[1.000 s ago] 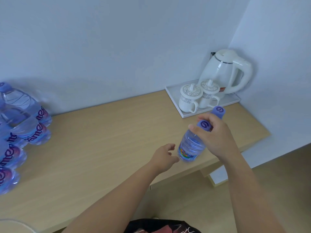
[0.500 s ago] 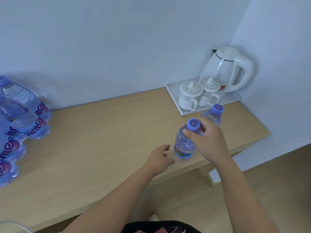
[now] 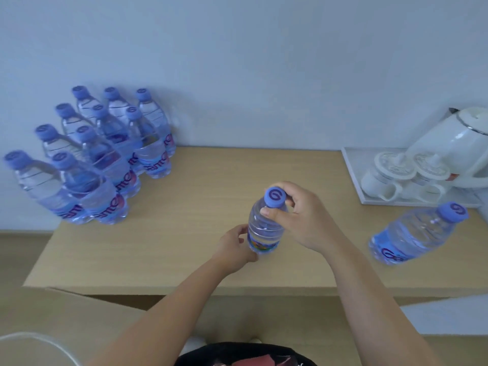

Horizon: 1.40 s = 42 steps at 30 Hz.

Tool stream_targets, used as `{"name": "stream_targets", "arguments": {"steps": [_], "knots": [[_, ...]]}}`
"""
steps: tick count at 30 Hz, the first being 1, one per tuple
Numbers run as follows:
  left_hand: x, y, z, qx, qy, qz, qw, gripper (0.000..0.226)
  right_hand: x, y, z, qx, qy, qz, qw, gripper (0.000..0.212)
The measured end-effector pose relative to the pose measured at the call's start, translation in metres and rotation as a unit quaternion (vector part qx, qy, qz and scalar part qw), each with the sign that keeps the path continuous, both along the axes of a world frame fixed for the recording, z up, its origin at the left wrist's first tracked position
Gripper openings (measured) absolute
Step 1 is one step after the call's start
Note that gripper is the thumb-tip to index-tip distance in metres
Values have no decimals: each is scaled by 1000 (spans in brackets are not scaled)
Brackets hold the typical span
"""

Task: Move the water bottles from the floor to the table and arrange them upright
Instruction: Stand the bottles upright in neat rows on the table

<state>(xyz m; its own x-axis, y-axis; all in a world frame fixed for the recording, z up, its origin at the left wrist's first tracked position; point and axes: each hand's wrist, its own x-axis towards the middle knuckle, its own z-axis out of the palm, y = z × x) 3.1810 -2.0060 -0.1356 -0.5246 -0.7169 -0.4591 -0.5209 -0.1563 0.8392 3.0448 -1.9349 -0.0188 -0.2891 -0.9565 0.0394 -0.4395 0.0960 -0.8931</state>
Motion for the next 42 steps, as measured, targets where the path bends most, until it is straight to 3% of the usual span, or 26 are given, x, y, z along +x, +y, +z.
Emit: {"name": "stream_targets", "arguments": {"steps": [9, 18, 24, 28, 34, 38, 42], "knots": [[95, -42, 0, -23, -2, 116, 993, 63, 73, -76, 7, 15, -23, 144, 989, 18], [145, -69, -11, -27, -3, 177, 984, 59, 118, -123, 0, 49, -21, 221, 974, 21], [149, -67, -16, -52, -22, 187, 981, 59, 126, -125, -8, 45, -42, 207, 976, 27], [148, -64, -17, -64, -31, 196, 978, 60, 136, -122, -11, 20, 26, 151, 988, 29], [141, -55, -19, -78, -54, 226, 970, 63, 148, -114, -25, -4, 154, 26, 988, 53], [139, -53, -20, -92, -57, 234, 966, 63, 143, -118, -23, -12, 142, 59, 988, 42], [144, -56, -22, -101, -59, 219, 969, 70, 128, -125, -18, 23, 67, 122, 990, 34]]}}
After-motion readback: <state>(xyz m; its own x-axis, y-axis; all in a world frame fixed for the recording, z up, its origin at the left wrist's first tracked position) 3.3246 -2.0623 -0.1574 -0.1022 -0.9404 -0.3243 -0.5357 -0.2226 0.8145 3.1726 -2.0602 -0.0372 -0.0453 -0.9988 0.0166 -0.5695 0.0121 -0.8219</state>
